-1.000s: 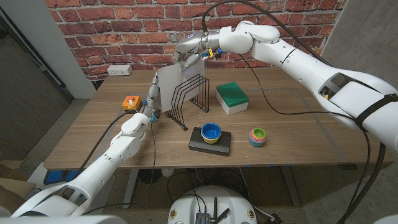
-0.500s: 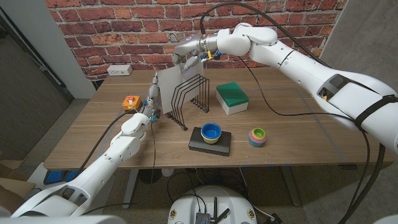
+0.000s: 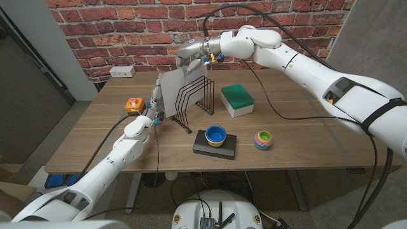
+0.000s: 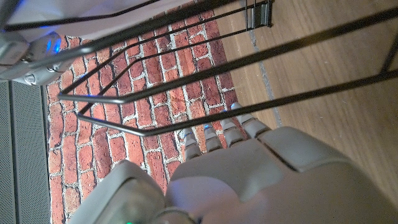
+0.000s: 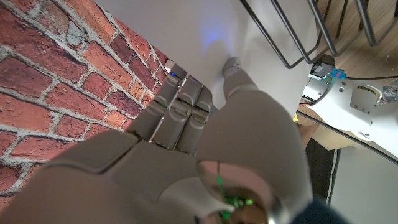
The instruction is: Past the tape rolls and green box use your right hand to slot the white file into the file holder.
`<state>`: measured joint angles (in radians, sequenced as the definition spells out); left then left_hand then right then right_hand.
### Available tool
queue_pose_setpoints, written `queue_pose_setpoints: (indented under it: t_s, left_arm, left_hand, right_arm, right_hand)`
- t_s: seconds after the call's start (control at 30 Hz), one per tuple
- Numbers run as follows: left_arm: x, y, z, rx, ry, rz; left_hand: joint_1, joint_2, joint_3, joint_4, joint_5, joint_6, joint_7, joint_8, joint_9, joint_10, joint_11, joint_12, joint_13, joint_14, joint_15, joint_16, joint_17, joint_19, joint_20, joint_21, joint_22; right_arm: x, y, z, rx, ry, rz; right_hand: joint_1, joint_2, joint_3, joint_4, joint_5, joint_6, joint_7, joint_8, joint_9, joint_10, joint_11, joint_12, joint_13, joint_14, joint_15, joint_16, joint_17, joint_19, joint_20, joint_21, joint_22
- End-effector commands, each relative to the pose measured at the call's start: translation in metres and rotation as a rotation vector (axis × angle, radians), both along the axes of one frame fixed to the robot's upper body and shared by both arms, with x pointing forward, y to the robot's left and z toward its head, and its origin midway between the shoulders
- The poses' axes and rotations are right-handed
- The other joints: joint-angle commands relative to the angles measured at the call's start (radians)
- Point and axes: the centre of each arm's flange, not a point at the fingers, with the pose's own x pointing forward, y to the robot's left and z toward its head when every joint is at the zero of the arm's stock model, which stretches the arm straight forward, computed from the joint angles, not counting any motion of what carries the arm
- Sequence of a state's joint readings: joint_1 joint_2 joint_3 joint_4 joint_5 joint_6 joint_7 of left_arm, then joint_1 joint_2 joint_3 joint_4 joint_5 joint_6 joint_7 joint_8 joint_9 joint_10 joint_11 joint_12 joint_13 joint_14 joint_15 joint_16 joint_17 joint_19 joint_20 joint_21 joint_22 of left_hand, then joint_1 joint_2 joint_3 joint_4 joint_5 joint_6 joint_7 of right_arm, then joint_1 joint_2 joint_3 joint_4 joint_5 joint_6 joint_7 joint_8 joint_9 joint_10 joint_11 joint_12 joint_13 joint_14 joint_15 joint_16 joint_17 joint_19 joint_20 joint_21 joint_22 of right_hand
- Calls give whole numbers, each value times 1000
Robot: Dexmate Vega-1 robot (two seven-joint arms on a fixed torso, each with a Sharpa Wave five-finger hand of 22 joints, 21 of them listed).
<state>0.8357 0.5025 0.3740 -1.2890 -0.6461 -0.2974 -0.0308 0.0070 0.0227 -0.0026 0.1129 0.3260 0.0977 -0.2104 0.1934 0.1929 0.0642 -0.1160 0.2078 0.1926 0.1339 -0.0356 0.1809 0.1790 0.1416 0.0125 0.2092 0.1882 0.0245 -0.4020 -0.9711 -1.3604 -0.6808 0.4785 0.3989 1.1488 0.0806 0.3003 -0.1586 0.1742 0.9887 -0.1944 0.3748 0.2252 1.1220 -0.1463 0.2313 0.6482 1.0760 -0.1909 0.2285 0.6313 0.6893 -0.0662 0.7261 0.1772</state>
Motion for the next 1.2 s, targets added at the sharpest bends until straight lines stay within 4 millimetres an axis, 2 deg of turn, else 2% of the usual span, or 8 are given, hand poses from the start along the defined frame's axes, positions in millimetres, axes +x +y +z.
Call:
queue_pose_setpoints:
  t_s: [0.03,0.33,0.6,1.03,1.2]
  left_arm:
    - [0,0,0,0,0,0]
    - [0,0,0,0,1,0]
    - [0,0,0,0,1,0]
    - [0,0,0,0,1,0]
    - [0,0,0,0,1,0]
  left_hand:
    - [-1,7,0,5,6,-3,-9,6,5,-2,-6,7,5,6,-5,6,2,8,1,7,5]
    - [0,7,0,5,6,-2,-9,6,5,-1,-8,7,5,6,-4,6,2,8,0,7,5]
    - [0,7,0,5,6,-2,-9,6,5,-2,-7,7,5,6,-4,6,2,7,0,7,5]
    - [0,8,0,5,6,-2,-9,6,5,-2,-6,7,5,6,-5,6,2,7,0,7,5]
    - [0,7,0,5,6,-3,-9,6,5,-1,-8,7,5,5,-6,6,2,8,1,7,5]
  right_arm:
    - [1,2,-5,-7,5,-21]
    - [1,1,-5,-26,4,-42]
    - [1,-1,-5,-31,2,-46]
    - [1,-4,-5,-30,-1,-43]
    - [1,-5,-5,-33,0,-46]
  right_hand:
    - [-9,-1,3,0,3,-9,-2,0,2,61,-63,2,-1,-7,-48,-1,3,-5,-121,4,2]
    - [-16,-18,-12,0,1,-55,-6,-19,5,20,-64,-20,-19,-51,-44,-12,-3,-21,-110,-5,1]
    - [-30,-36,-35,3,2,-122,-9,-48,7,-50,-58,-44,-41,-108,-43,-19,-3,-28,-100,-12,1]
    - [-40,-48,-57,5,5,-165,-14,-66,7,-121,-57,-54,-66,-161,-41,-17,-2,-37,-88,-22,0]
    - [-42,-52,-62,6,7,-198,-13,-80,6,-152,-56,-57,-75,-179,-40,-17,-3,-42,-86,-27,-1]
